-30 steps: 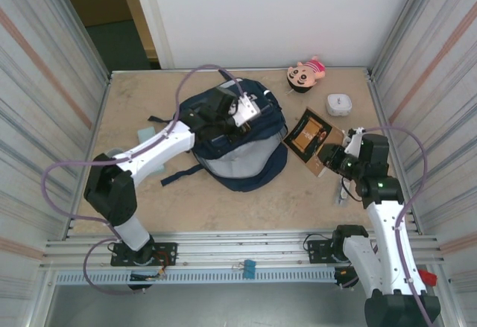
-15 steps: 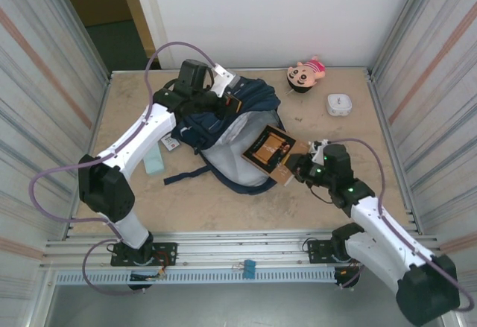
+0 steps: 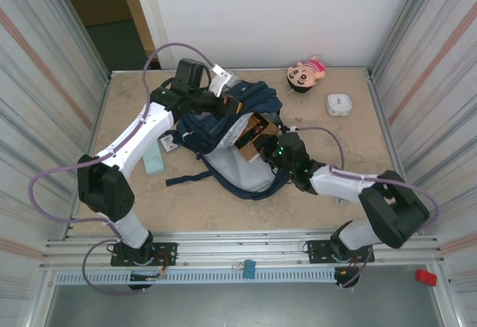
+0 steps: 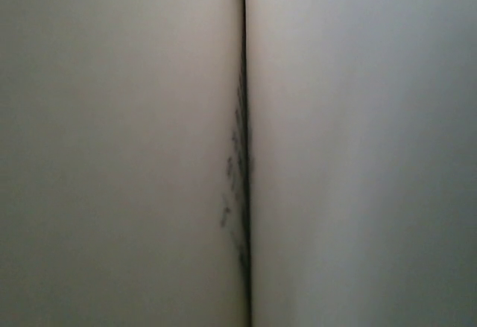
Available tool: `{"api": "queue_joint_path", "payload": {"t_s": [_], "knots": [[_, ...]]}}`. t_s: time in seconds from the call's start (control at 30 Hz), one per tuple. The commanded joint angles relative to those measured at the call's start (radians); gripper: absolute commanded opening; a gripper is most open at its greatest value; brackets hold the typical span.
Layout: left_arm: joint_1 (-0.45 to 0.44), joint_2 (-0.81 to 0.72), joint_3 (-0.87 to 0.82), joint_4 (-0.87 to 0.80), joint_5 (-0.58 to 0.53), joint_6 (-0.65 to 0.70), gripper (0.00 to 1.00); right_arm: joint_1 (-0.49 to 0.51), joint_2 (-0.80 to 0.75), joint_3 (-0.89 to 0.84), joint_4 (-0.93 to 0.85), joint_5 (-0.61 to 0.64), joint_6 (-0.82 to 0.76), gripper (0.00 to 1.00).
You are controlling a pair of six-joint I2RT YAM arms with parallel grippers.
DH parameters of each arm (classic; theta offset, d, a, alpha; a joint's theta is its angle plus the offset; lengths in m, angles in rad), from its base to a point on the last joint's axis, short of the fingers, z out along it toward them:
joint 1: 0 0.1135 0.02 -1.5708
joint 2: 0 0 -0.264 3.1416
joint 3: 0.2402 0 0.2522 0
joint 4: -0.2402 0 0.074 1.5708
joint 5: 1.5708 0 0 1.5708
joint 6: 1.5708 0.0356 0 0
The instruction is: Pack the student bag
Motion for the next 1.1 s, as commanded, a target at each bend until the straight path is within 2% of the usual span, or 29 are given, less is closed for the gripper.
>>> {"api": "queue_joint_path", "payload": {"t_s": [0.0,0.23,0.37,0.5,0.57,0.63,0.9,1.07], "knots": [[0.011,-0.025,0.057,0.12,0.087,-0.014,0.0,0.014,0.071,0.099,0.157,0.1,0.024,0.0],[0.016,-0.019,0.06,0.146,0.101,-0.023,0.0,0.017,0.295,0.247,0.166,0.132,0.059,0.03],[0.024,-0.019,0.05,0.176,0.118,-0.044,0.0,0.016,0.389,0.335,0.076,0.131,0.074,0.08],[0.037,-0.015,0.035,0.189,0.118,-0.059,0.0,0.009,0.448,0.387,-0.044,0.114,0.099,0.26],[0.043,-0.014,0.034,0.185,0.118,-0.056,0.0,0.006,0.444,0.385,-0.093,0.097,0.113,0.38],[0.049,-0.013,0.032,0.187,0.118,-0.061,0.0,0.001,0.419,0.369,-0.131,0.085,0.112,0.54],[0.067,-0.008,0.019,0.156,0.068,-0.009,0.0,-0.022,0.265,0.25,-0.215,0.021,0.116,0.62],[0.066,-0.002,-0.001,0.152,0.041,0.012,0.0,-0.028,0.115,0.143,-0.222,-0.016,0.107,0.66]]}}
